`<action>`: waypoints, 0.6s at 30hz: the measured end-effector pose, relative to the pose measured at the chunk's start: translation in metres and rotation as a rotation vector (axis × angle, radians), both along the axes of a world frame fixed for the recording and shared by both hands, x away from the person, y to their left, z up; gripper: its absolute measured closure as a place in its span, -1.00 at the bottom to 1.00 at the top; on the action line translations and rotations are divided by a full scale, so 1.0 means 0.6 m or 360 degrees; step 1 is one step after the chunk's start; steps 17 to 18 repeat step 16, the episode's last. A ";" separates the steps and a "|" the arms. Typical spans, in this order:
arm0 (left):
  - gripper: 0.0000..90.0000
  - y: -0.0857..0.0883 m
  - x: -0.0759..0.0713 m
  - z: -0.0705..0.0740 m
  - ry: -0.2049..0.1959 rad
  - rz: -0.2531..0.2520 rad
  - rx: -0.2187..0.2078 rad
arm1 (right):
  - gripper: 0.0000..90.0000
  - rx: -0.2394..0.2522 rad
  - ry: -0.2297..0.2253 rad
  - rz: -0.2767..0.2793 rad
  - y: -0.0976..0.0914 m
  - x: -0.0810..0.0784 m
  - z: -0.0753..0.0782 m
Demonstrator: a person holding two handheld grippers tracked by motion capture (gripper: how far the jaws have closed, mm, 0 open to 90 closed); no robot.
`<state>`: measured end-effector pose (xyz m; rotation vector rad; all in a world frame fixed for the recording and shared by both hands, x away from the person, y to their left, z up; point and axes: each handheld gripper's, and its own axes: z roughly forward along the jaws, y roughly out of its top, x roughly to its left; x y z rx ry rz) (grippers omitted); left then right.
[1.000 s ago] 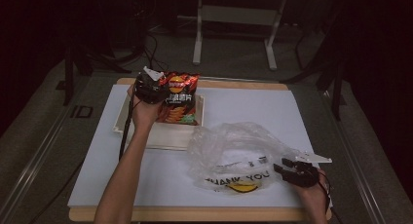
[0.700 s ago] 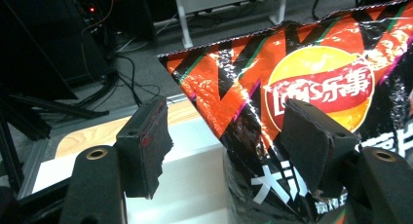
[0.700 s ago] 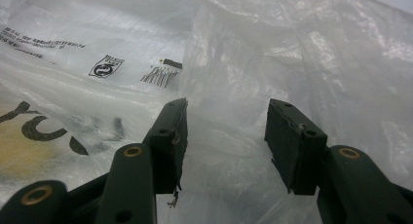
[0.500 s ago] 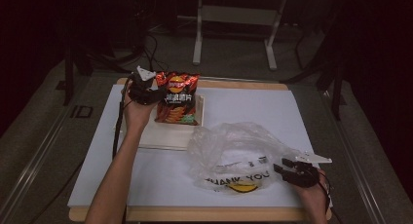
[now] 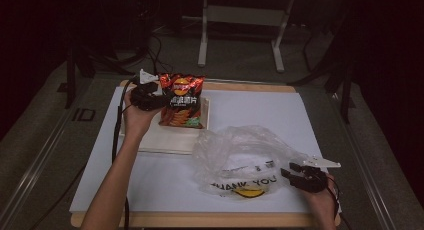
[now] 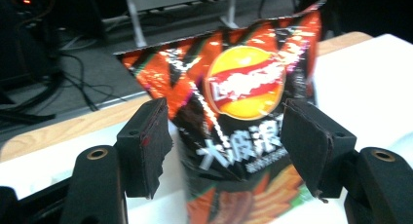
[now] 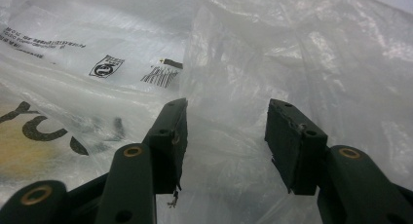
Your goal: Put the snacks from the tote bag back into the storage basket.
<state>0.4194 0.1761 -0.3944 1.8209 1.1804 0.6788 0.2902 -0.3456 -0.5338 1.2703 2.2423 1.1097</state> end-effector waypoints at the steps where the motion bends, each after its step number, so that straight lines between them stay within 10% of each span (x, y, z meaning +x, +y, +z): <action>1: -0.21 -0.001 -0.004 0.002 0.0004 -0.0021 -0.0001 | 0.12 0.0000 0.0001 0.0000 0.000 0.000 0.000; 11: -0.21 -0.007 -0.045 0.012 0.0060 -0.0178 -0.0153 | 0.12 0.0002 0.0001 0.0004 0.000 0.000 0.000; 18: -0.22 -0.012 -0.067 0.009 0.0063 -0.0198 -0.0105 | 0.12 0.0000 0.0001 0.0004 0.000 0.000 0.000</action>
